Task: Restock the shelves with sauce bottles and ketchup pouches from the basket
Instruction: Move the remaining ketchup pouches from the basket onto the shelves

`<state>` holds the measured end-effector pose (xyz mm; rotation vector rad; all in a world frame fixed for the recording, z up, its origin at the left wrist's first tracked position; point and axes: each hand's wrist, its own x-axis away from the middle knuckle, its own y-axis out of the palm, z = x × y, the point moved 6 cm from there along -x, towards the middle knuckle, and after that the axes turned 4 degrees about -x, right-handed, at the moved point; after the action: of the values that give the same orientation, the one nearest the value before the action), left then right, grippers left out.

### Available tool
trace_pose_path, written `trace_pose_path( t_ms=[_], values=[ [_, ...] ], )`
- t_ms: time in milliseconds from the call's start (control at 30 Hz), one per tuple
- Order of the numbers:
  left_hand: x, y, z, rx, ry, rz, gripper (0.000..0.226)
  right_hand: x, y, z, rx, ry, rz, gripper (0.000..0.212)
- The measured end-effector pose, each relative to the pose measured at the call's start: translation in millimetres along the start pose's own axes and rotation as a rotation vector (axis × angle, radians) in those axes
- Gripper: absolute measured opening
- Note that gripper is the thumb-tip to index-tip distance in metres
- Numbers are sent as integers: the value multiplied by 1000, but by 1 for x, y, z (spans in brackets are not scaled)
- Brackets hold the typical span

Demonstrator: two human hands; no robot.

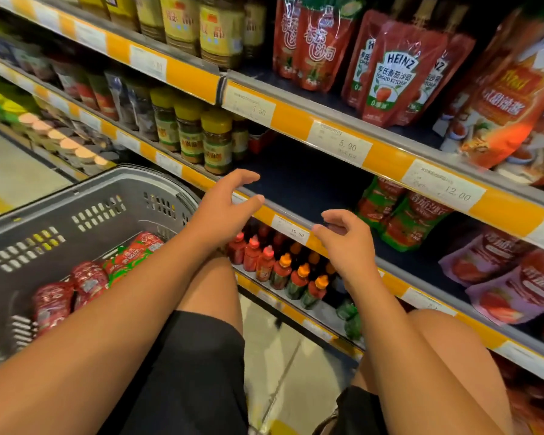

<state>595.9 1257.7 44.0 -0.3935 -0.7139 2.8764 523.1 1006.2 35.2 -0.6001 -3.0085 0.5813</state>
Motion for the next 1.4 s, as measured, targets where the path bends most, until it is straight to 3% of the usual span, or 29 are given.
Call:
trace_pose_path(
  t_ms=[167,367,500,767,900,1233,1400],
  values=[
    [39,-64,-28,18,-34,96,41,13,54,-21,101,-82,-134,25],
    [96,-139,-86,-11,-205,247,41,37,133,-68,103,-208,-334,31],
    [137,-183,-126,-79,-311,323,39,57,190,-106,238,-359,-461,38],
    [205,-235,-206,-95,-560,428,43,97,315,-128,424,-339,-785,48],
    [218,-234,-235,-112,-687,419,44,112,353,-110,518,-297,-916,50],
    [161,-176,-285,-65,-795,291,41,73,386,-71,630,-117,-929,25],
    [135,-159,-318,-54,-858,301,36,51,400,-46,698,-54,-941,28]
  ],
)
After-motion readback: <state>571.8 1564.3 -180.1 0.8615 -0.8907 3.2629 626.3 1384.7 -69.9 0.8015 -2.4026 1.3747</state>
